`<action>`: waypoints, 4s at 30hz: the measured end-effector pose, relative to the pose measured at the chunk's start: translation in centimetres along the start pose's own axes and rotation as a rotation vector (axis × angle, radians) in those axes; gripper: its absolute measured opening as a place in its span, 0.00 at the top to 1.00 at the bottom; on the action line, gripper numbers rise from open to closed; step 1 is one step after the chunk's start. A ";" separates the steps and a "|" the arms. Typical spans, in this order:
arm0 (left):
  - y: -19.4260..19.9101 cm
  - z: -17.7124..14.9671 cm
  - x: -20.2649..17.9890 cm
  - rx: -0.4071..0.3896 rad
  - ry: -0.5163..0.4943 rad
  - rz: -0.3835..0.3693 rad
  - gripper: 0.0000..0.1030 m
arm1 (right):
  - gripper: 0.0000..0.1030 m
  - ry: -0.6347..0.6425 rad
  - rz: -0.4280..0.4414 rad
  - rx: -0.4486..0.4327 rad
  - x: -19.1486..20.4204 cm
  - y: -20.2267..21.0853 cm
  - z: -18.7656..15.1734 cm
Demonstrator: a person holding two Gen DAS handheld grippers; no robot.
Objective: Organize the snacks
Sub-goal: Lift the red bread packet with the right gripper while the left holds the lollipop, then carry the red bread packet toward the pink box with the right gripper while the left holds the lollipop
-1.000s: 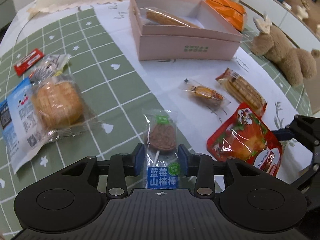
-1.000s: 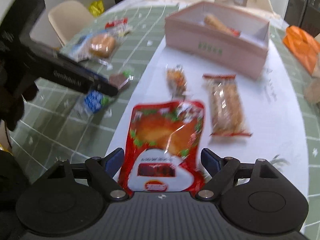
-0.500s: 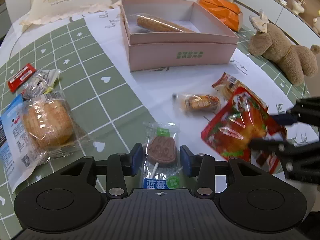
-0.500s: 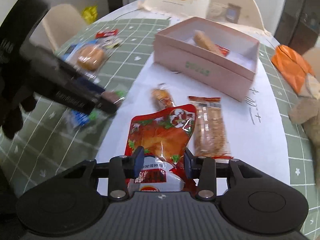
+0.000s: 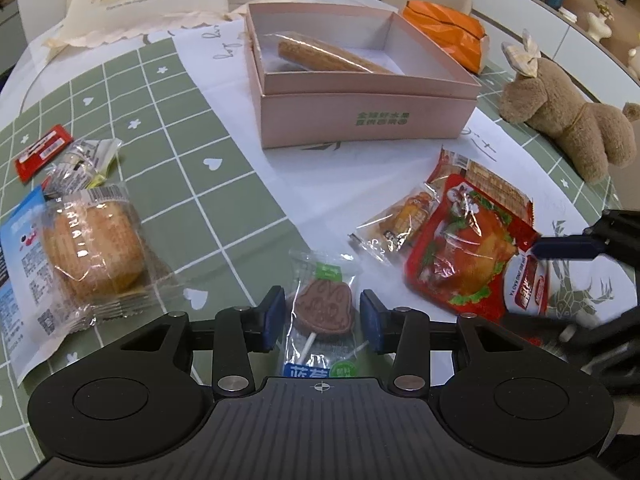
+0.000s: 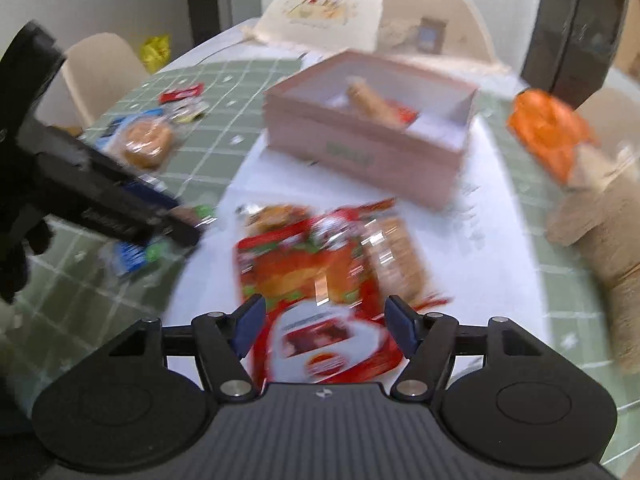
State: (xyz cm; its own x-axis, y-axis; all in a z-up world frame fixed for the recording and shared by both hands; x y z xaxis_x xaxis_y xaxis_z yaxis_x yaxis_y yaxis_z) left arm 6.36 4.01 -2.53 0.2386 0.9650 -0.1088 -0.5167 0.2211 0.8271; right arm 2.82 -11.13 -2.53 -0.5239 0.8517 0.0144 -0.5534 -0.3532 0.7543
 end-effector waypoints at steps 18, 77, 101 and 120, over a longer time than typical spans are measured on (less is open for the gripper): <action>0.1 0.0 0.0 -0.008 0.017 -0.007 0.56 | 0.13 0.035 -0.061 0.032 -0.3 -1.7 -1.0; 0.4 -0.6 -0.5 -0.022 -0.058 -0.008 0.56 | 0.02 0.066 0.108 -0.028 -3.9 -8.9 5.4; 0.0 -0.6 -0.8 -0.025 -0.111 0.025 0.55 | 0.48 -0.019 0.005 -0.010 -2.0 -6.3 5.8; 0.8 -1.3 0.3 -0.025 -0.074 0.065 0.60 | 0.20 -0.025 -0.061 -0.040 -0.9 -4.1 2.6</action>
State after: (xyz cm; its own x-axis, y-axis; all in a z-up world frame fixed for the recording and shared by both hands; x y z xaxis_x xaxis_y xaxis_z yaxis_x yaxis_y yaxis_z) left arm 4.94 4.67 -2.65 0.2636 0.9646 -0.0135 -0.5529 0.1625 0.8173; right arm 7.23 -9.42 -3.93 -0.4725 0.8812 -0.0145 -0.6096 -0.3149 0.7274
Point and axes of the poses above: each gripper's, at about its wrist camera, not at the fingertips, and y roughly against the way its jaws point, x to its left, z to its top, the point moved 7 cm from there along -y, roughly the way its jaws point, and after that the axes turned 2 degrees about -x, right-handed, at the moved point
